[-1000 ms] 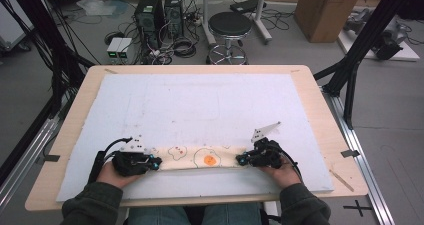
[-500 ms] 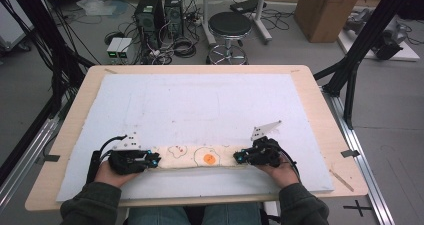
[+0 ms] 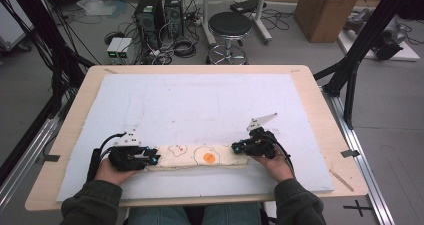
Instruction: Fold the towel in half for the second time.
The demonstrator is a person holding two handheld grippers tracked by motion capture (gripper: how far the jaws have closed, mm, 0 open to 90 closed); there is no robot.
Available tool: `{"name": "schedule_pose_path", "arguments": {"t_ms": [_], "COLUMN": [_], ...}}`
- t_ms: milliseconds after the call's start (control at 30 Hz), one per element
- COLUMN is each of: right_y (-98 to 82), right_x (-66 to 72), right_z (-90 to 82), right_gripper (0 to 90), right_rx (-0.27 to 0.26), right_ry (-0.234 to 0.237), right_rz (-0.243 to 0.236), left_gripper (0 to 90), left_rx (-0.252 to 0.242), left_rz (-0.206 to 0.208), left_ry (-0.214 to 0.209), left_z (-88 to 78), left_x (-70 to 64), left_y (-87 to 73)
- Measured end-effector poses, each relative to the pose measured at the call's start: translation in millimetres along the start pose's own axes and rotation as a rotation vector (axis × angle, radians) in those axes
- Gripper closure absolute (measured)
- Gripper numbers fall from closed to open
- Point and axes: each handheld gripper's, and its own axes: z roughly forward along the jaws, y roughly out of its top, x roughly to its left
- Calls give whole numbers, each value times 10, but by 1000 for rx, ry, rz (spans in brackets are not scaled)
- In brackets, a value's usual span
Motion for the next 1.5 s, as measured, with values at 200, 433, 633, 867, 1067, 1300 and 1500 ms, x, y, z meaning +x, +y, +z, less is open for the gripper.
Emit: {"name": "schedule_pose_path", "arguments": {"t_ms": [200,433,633,867,1067,1300,1500], "right_y": [-57,-125,-161,-121,-118,-191,-250], "right_x": [-10,-15,-5,85,181,248,256], "right_z": [13,-43,-72,-158,-183,-166,-165], "right_gripper": [831,825,812,685,687,714,714], "right_rx": [22,15,5,-62,-59,3,35], "right_ry": [-6,-6,-9,8,20,16,-4], "right_rz": [2,15,15,-30,-87,-110,-136], "left_gripper": [685,682,680,634,716,783,755], "left_rx": [23,28,26,-41,-41,35,40], "left_rz": [6,15,19,21,54,72,69], "left_ry": [0,8,10,3,-44,-51,-34], "left_z": [12,10,11,-90,-103,-66,-71], "left_x": [11,1,-5,-38,-123,-140,-138], "left_y": [-25,-39,-41,-18,-2,-68,-93]}}
